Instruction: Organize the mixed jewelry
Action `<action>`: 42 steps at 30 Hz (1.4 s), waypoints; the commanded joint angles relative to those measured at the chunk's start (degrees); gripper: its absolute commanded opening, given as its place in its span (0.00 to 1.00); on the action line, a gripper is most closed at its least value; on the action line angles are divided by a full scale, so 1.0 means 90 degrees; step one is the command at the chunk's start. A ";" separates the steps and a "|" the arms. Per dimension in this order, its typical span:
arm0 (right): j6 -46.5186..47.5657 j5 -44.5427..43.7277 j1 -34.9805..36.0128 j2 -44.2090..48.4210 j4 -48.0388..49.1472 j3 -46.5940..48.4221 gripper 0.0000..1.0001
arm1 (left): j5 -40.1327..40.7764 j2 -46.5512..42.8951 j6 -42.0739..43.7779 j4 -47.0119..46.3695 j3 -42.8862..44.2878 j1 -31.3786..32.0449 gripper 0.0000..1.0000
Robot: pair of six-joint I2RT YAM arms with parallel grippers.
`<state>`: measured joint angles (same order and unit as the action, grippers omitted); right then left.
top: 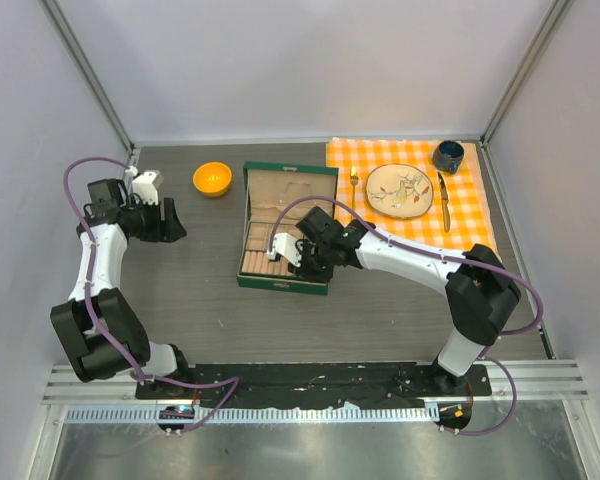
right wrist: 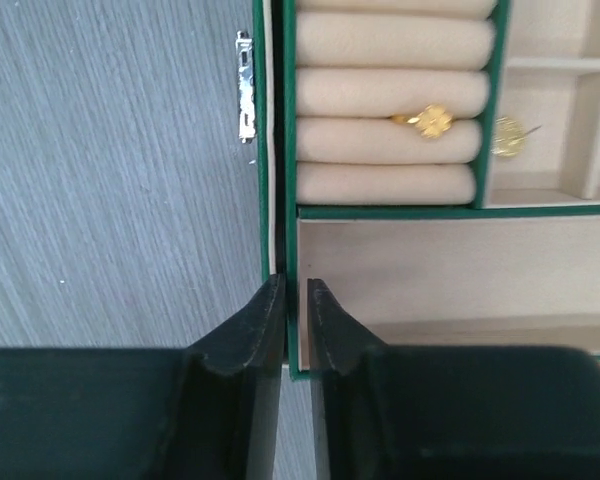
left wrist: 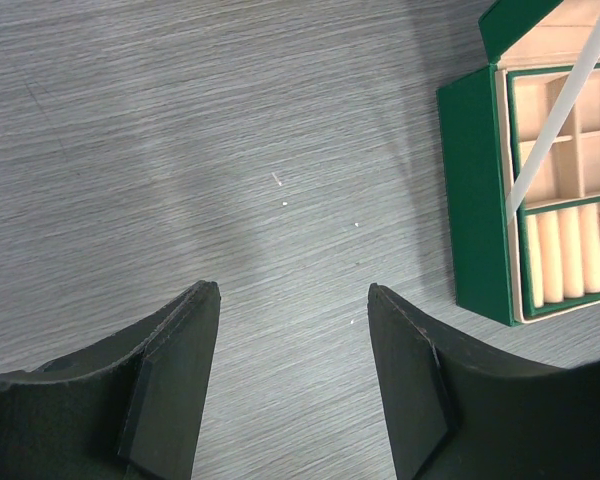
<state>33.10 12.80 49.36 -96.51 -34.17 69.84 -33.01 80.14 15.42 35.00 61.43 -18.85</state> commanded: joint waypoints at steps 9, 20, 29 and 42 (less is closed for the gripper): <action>-0.0104 -0.0074 -0.0036 0.0156 0.0545 -0.0036 0.36 | -0.0101 -0.0027 0.0113 -0.0022 -0.0058 0.0034 0.66; -0.0650 -0.0699 -0.0065 0.1123 0.0447 0.0150 0.47 | -0.0296 0.0090 -0.0121 -0.0217 -0.0029 0.0541 0.67; -0.0963 -0.1099 -0.0805 0.1904 0.0535 0.0072 0.70 | -0.0550 0.0412 -0.0600 -0.0598 0.0216 0.1079 0.75; -0.1461 -0.0271 -0.2495 0.1115 0.0886 0.0998 0.90 | -0.0512 0.0207 -0.0425 -0.0550 0.0050 0.1235 0.93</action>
<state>22.28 6.00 29.93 -83.57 -30.02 73.45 -36.29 84.05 10.87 31.07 60.95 -7.97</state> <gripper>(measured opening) 0.899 0.923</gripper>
